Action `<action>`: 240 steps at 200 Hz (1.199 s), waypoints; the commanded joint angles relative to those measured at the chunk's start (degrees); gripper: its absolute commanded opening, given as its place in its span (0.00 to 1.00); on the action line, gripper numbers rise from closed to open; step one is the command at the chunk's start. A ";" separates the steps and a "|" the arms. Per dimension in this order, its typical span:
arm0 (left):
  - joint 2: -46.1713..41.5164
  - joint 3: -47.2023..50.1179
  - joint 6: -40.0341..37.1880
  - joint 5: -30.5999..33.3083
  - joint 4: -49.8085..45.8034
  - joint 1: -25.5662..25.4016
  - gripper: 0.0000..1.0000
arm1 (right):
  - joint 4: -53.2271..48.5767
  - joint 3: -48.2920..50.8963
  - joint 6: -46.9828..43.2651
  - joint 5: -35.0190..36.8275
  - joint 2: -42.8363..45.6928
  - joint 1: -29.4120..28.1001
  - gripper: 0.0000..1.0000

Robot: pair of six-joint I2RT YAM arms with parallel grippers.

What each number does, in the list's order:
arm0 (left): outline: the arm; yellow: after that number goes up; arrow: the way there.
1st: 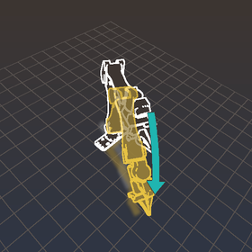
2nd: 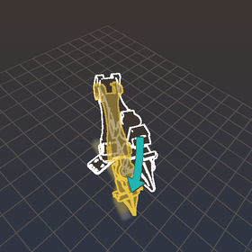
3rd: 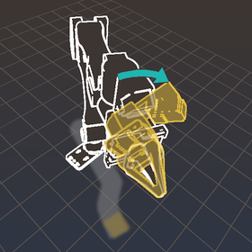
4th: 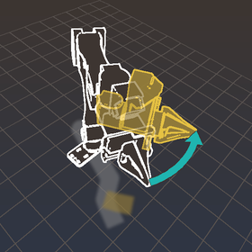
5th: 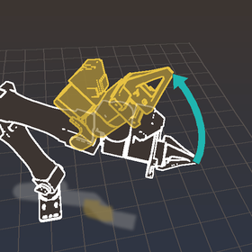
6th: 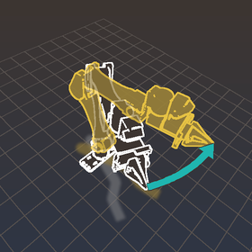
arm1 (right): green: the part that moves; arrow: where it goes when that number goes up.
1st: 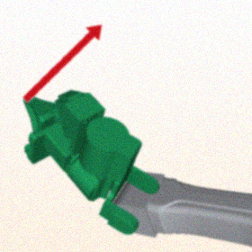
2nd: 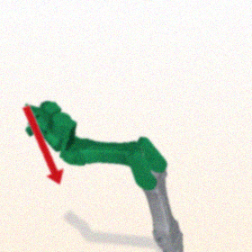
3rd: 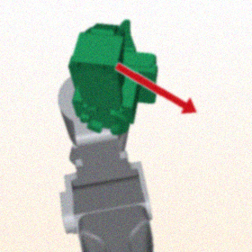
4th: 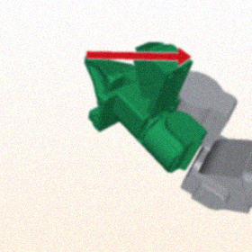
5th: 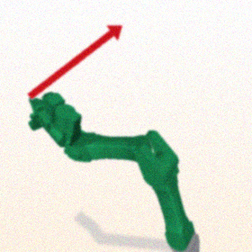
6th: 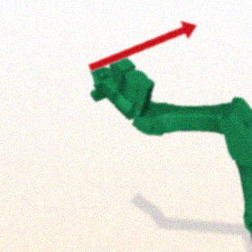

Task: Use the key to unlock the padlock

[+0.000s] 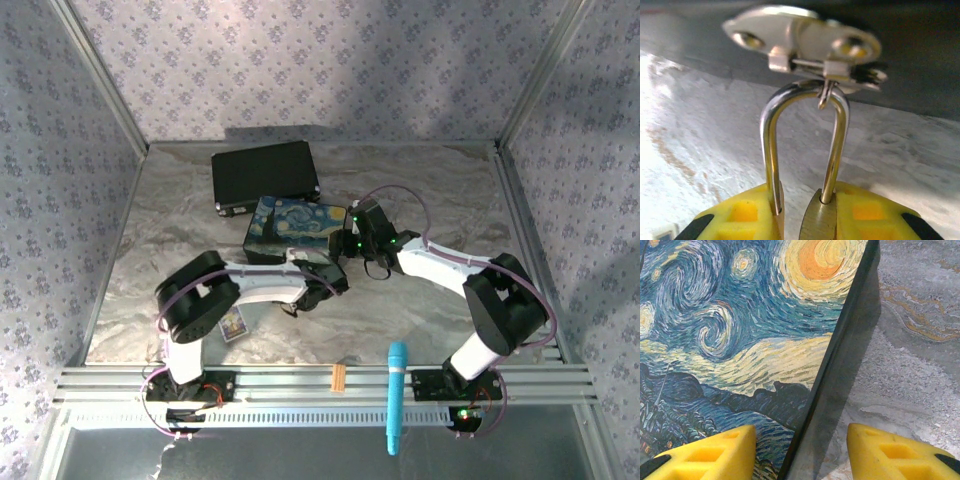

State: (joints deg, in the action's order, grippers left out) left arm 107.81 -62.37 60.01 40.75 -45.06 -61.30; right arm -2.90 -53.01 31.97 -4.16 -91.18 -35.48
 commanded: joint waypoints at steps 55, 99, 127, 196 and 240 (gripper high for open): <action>9.55 -3.63 2.66 3.10 -16.70 -5.88 0.24 | -5.17 2.48 1.08 0.24 -4.40 0.77 0.51; 7.59 -2.81 -0.11 0.50 -11.97 -7.89 0.28 | -5.28 1.25 1.14 0.16 -4.90 0.77 0.51; 6.24 -1.72 -2.94 -1.46 -8.81 -8.92 0.31 | -5.15 0.54 1.48 -0.25 -5.44 0.70 0.51; 8.04 -3.99 2.87 0.83 -15.86 -9.62 0.30 | -5.59 0.37 1.72 0.22 -5.08 0.42 0.50; 6.30 -1.48 3.11 3.83 -17.36 -6.42 0.09 | -5.81 0.26 1.90 0.51 -4.14 0.24 0.50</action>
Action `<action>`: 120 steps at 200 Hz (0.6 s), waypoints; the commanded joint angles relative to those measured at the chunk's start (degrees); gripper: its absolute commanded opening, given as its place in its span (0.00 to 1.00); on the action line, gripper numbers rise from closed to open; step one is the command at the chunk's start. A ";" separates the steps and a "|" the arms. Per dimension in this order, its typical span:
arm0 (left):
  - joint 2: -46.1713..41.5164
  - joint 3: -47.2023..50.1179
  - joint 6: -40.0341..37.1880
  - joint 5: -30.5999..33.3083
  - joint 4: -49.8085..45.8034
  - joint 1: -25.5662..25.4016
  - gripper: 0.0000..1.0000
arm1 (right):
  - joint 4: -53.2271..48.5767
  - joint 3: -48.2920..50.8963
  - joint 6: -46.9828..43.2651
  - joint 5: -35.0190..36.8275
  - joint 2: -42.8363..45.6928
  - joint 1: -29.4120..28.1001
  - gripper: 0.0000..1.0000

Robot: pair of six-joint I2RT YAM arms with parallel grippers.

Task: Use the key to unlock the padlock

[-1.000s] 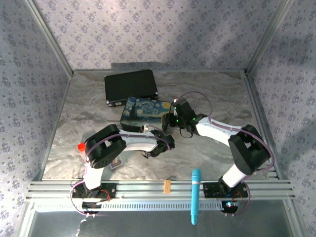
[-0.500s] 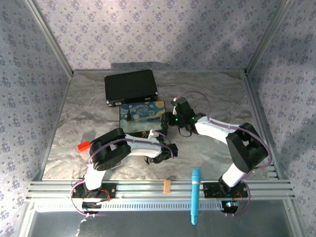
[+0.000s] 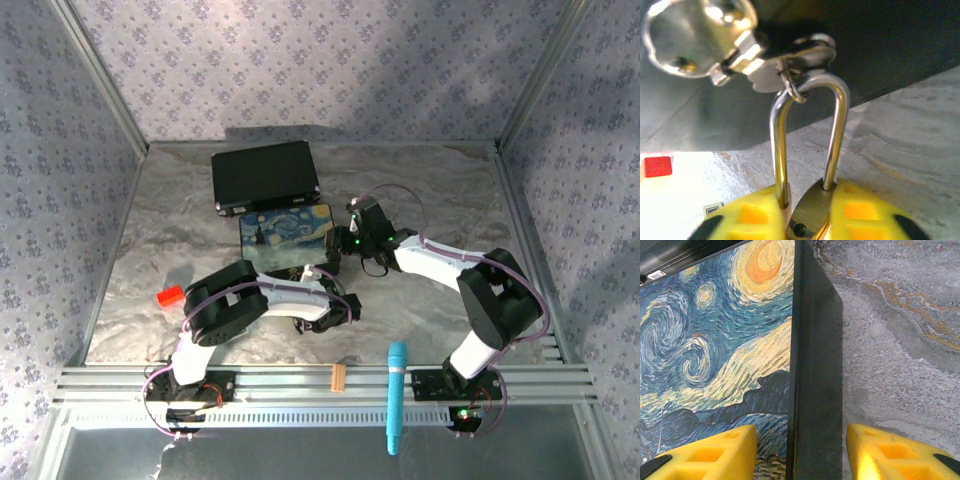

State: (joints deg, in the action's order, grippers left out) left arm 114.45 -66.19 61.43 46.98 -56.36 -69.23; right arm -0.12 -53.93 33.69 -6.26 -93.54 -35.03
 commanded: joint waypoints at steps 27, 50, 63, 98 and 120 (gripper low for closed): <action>-1.62 2.09 -1.53 -3.11 -2.64 0.84 0.12 | -8.84 0.66 0.09 2.74 -1.85 -0.50 0.50; 0.58 -0.85 -1.60 -4.80 -3.34 -1.62 0.17 | -8.87 0.58 0.18 2.58 -2.00 -0.56 0.50; 1.61 -1.48 -2.42 -7.07 -2.68 -2.75 0.22 | -8.99 0.58 0.27 2.57 -1.97 -0.66 0.50; -0.20 -0.99 -2.91 -7.95 -3.14 -4.39 0.29 | -8.74 0.58 0.42 2.92 -2.15 -0.62 0.51; -1.64 -0.94 -2.85 -8.88 -3.27 -4.46 0.31 | -8.58 0.23 0.58 2.72 -2.55 -0.72 0.51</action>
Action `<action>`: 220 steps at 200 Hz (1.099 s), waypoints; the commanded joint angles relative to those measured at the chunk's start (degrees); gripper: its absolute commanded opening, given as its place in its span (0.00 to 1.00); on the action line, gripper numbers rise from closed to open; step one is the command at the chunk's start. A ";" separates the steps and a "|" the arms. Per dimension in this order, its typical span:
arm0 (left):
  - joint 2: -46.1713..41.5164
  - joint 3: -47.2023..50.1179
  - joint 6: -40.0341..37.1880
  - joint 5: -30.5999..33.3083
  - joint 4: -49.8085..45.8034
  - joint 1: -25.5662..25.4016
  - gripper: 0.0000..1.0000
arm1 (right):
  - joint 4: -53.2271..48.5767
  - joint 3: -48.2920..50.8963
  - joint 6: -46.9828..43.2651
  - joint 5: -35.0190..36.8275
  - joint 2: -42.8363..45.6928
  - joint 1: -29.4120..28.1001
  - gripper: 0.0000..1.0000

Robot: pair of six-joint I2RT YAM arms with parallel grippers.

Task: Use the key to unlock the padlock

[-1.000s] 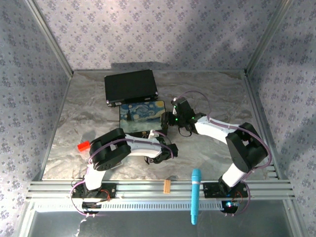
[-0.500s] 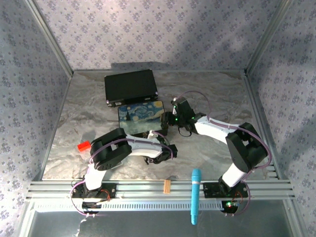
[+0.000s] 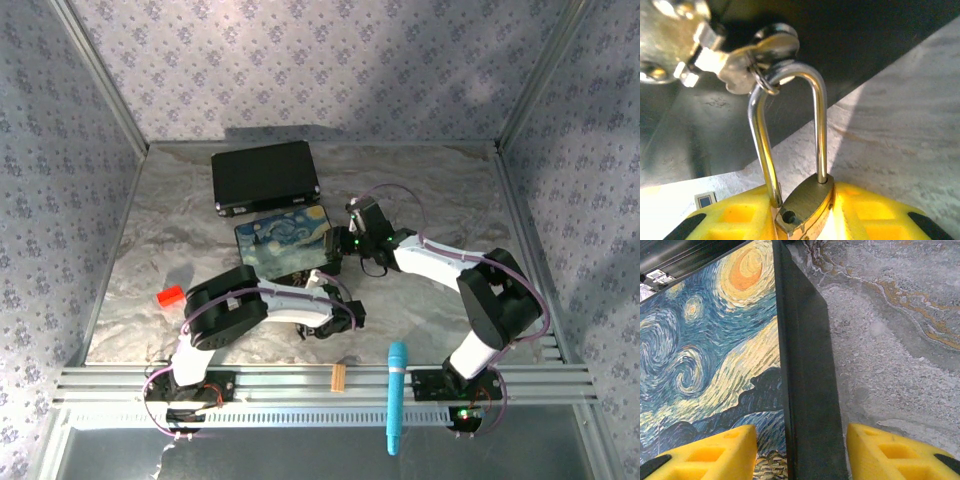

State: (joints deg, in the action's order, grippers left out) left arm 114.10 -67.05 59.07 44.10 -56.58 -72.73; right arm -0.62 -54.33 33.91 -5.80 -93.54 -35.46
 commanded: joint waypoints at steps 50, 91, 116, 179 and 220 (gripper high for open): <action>-7.48 2.32 -2.28 -2.55 -3.93 1.20 0.14 | -8.27 0.74 0.55 2.46 -2.34 -0.65 0.51; -5.41 2.14 -2.30 -3.10 -2.67 1.71 0.17 | -8.09 0.65 0.80 2.12 -2.13 -0.59 0.51; -4.73 3.69 -3.60 -7.03 1.80 1.20 0.26 | -8.33 0.54 0.71 2.02 -2.00 -0.57 0.51; -7.80 2.65 -2.85 -8.01 1.08 -0.57 0.37 | -8.43 -0.43 0.78 1.79 -2.20 -0.53 0.51; -18.52 5.87 -6.60 -9.29 6.65 1.25 0.94 | -6.49 -1.08 -1.48 -1.14 1.22 0.66 0.70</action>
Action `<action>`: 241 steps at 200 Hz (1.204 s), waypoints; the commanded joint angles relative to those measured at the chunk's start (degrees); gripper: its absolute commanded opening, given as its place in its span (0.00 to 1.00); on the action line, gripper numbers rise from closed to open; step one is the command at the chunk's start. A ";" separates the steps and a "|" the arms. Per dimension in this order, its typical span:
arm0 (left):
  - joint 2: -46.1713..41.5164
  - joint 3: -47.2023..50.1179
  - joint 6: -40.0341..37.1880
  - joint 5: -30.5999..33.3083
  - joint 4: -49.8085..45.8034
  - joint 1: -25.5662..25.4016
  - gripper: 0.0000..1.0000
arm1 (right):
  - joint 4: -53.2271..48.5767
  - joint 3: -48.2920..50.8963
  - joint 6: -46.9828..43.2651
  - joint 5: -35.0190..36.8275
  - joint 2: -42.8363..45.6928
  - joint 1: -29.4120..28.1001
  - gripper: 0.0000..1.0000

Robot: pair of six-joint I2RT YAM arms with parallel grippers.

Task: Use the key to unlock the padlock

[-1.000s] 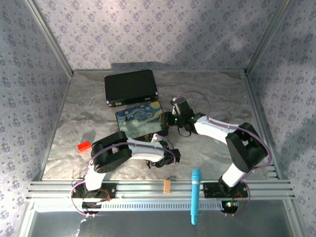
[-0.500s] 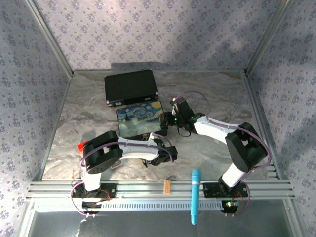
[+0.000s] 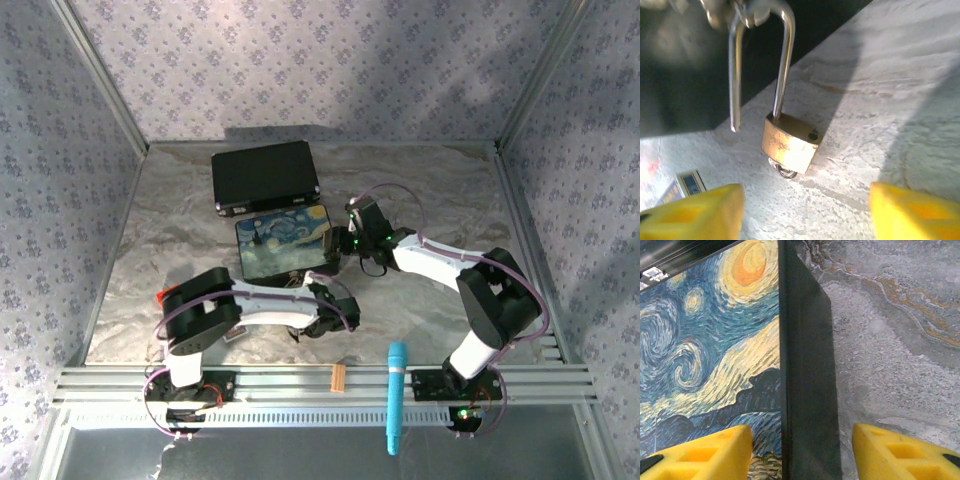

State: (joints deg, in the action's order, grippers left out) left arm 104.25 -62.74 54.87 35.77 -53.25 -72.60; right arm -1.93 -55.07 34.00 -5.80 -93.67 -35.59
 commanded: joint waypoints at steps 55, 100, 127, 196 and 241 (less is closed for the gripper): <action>-32.35 11.15 -6.91 -12.27 15.97 12.74 1.00 | -7.36 -2.08 -7.81 -2.44 11.20 1.32 0.99; -44.26 14.22 -10.12 -19.05 18.45 25.73 1.00 | -6.42 5.16 -5.83 0.57 19.70 -6.45 0.99; -46.30 14.99 -13.13 -24.61 19.62 33.17 1.00 | -2.44 7.94 -2.24 3.16 18.25 -15.32 0.96; -48.34 17.12 -14.26 -29.45 22.44 40.16 1.00 | 26.54 12.60 6.91 2.85 -0.78 -24.16 0.71; -48.45 17.95 -14.39 -29.20 21.85 40.33 1.00 | 30.95 11.47 7.95 5.18 -7.96 -25.43 0.65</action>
State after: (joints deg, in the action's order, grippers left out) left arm 56.99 -45.01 41.45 7.40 -32.69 -32.62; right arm 23.99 -42.57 40.56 -3.20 -99.48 -59.90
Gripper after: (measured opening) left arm 0.998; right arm 0.669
